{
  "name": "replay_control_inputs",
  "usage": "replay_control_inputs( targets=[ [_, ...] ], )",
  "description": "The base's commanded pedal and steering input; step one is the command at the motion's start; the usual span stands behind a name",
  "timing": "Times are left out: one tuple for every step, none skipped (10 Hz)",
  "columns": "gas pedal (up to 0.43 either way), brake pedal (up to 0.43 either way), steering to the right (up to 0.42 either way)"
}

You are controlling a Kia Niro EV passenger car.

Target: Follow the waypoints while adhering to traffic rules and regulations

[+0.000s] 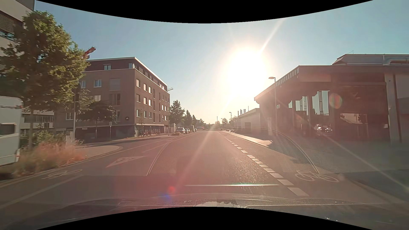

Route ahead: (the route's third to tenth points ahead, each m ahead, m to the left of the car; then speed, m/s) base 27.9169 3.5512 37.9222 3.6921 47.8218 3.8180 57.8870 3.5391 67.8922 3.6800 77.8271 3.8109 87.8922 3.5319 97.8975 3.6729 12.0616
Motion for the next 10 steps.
replay_control_inputs(
  targets=[
    [0.118, 0.0, 0.003],
    [0.118, 0.0, 0.004],
    [0.118, 0.0, 0.004],
    [0.118, 0.0, 0.004],
    [0.118, 0.0, 0.004],
    [0.118, 0.0, 0.004],
    [0.118, 0.0, 0.004],
    [0.118, 0.0, 0.004],
    [0.118, 0.0, 0.004],
    [0.118, 0.0, 0.004]
  ],
)
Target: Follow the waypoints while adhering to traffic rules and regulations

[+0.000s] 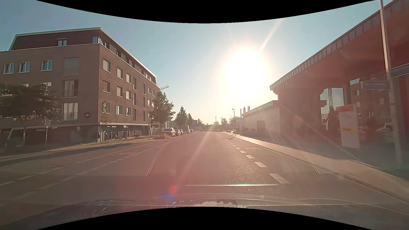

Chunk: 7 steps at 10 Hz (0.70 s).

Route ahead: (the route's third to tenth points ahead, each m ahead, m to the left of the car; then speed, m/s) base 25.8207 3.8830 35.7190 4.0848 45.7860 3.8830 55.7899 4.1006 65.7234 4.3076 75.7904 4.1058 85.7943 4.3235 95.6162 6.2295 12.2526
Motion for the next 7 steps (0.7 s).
replay_control_inputs(
  targets=[
    [0.118, 0.0, 0.004],
    [0.118, 0.0, 0.004],
    [0.118, 0.0, 0.004],
    [0.118, 0.0, 0.004],
    [0.118, 0.0, 0.004],
    [0.118, 0.0, 0.004],
    [0.118, 0.0, 0.004]
  ],
)
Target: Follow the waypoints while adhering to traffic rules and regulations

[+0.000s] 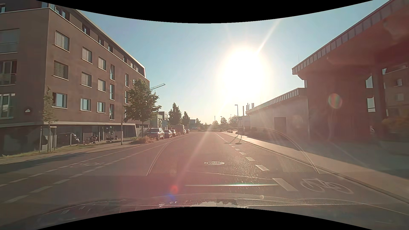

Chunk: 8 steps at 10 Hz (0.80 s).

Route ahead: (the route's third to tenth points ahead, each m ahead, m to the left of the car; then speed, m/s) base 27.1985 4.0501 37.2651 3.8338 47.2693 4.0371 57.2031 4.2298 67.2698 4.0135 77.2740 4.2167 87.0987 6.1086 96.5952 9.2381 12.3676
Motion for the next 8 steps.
replay_control_inputs(
  targets=[
    [0.118, 0.0, 0.004],
    [0.118, 0.0, 0.004],
    [0.11, 0.0, 0.004],
    [0.098, 0.0, 0.004],
    [0.079, 0.0, 0.003],
    [0.079, 0.0, 0.002],
    [0.079, 0.0, 0.0],
    [0.067, 0.0, -0.001]
  ],
)
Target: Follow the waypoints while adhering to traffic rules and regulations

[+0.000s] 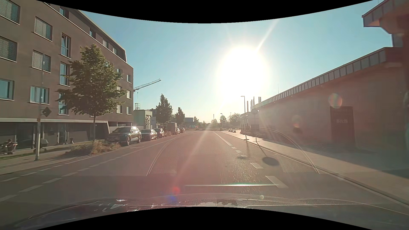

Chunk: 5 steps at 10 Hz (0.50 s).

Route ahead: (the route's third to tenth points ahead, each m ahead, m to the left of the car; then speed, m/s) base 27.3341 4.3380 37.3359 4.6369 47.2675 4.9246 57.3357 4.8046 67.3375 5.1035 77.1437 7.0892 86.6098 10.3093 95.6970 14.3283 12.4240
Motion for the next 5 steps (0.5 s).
replay_control_inputs(
  targets=[
    [0.067, 0.0, -0.001],
    [0.067, 0.0, -0.001],
    [0.067, 0.0, -0.002],
    [0.067, 0.0, -0.003],
    [0.067, 0.0, -0.004]
  ],
)
